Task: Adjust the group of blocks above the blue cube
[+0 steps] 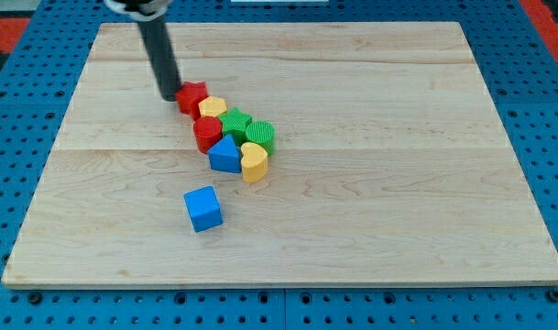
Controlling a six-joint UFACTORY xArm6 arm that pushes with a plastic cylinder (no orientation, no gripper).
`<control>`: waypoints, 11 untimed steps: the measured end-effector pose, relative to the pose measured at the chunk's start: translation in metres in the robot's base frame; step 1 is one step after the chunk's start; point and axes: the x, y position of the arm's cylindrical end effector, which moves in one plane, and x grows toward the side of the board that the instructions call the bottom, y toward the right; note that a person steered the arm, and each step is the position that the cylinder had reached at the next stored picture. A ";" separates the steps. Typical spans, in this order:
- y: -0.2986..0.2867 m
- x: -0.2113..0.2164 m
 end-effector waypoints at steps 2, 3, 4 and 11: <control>0.059 -0.025; 0.091 -0.017; 0.114 -0.011; 0.172 0.026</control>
